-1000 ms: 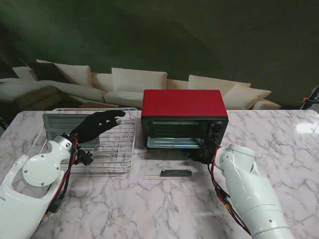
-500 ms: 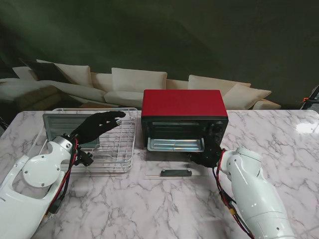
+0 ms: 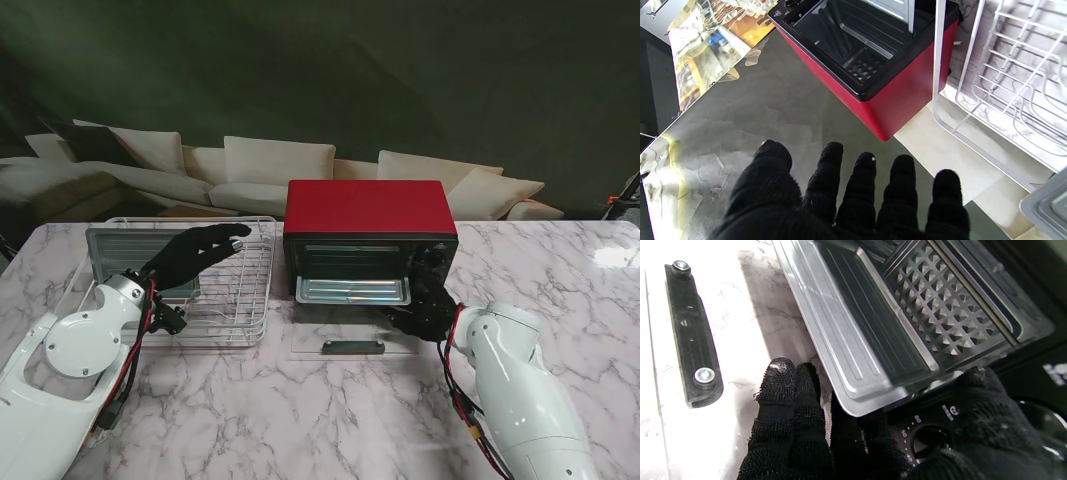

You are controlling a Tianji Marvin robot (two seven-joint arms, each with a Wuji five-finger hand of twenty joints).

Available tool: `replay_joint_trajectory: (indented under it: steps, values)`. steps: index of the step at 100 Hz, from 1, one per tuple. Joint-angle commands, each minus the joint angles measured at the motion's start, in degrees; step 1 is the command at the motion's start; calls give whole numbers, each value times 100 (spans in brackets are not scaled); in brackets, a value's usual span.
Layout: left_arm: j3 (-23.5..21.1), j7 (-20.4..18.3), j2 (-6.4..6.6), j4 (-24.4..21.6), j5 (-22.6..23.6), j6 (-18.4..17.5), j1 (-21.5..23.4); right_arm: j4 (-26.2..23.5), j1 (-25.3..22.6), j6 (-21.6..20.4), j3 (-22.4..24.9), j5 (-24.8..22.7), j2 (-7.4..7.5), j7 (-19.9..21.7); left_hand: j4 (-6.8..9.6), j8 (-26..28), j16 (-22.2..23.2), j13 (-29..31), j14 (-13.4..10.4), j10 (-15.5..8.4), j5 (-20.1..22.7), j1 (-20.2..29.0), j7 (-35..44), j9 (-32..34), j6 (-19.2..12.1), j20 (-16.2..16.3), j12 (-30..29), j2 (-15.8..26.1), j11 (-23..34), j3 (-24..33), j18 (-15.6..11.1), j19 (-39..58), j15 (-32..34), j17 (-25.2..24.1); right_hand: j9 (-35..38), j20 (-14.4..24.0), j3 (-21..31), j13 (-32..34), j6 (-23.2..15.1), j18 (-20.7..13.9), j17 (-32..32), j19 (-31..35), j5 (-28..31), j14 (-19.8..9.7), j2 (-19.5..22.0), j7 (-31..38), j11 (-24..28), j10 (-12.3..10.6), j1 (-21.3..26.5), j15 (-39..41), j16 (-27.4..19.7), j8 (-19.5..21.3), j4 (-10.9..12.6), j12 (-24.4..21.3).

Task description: Slide the trays into the oven

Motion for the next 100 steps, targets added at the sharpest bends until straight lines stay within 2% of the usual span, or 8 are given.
replay_joint_trajectory:
  steps: [1, 47, 66, 85, 90, 100]
  values:
    - [1, -71, -6, -14, 3, -1, 0, 171, -230, 88, 35, -79, 71, -52, -143, 29, 40, -101, -22, 26, 63, 84, -68, 132, -2, 99, 53, 176, -73, -188, -55, -67, -41, -20, -327, -60, -138, -1, 88, 979, -949, -99, 121, 112, 69, -67, -189, 273, 23, 30, -10, 147, 120, -66]
    - [-5, -39, -15, -47, 1, 51, 43, -468, -755, 229, 473, -104, 187, 144, -142, 29, 40, -99, -16, 27, 64, 86, -68, 130, 1, 97, 53, 174, -73, -187, -56, -66, -41, -24, -333, -70, -324, -39, 148, 998, -1002, -144, 122, 126, 305, -259, -225, 327, 51, -42, -29, 258, 134, -44]
    - [-14, -33, -16, -45, 6, 44, 46, -853, -1101, 52, 670, 112, 275, 220, -142, 29, 42, -93, -11, 27, 71, 87, -65, 141, 2, 98, 55, 172, -69, -187, -51, -63, -37, -21, -303, -62, -429, -16, 166, 1012, -1005, -143, 180, 157, 380, -302, -223, 362, 72, -46, -21, 324, 137, -28]
    - [-21, -22, -18, -51, 12, 52, 56, -1375, -1539, -142, 971, 184, 408, 516, -143, 28, 43, -93, -14, 28, 66, 81, -67, 139, 4, 98, 55, 174, -70, -190, -52, -62, -37, -19, -285, -56, -508, -23, 148, 1022, -1016, -149, 228, 160, 393, -346, -247, 354, 131, -62, -18, 384, 151, -24]
    - [-19, -21, -19, -53, 8, 59, 57, -1547, -1664, -172, 1065, 173, 450, 642, -142, 28, 42, -97, -15, 29, 67, 91, -67, 138, 6, 98, 55, 173, -70, -185, -54, -63, -39, -22, -297, -56, -532, -43, 60, 1035, -1046, -162, 235, 150, 418, -353, -270, 314, 134, -78, -20, 407, 156, -29]
    - [-6, -6, -23, -45, 5, 61, 53, -1911, -1922, -291, 1219, 8, 569, 1042, -145, 29, 43, -96, -15, 27, 66, 73, -67, 136, 5, 99, 55, 174, -71, -194, -55, -60, -38, -23, -399, -39, -632, -264, -433, 1143, -1348, -296, 260, -8, 471, -158, -420, 101, 174, -231, -43, 608, 183, -46]
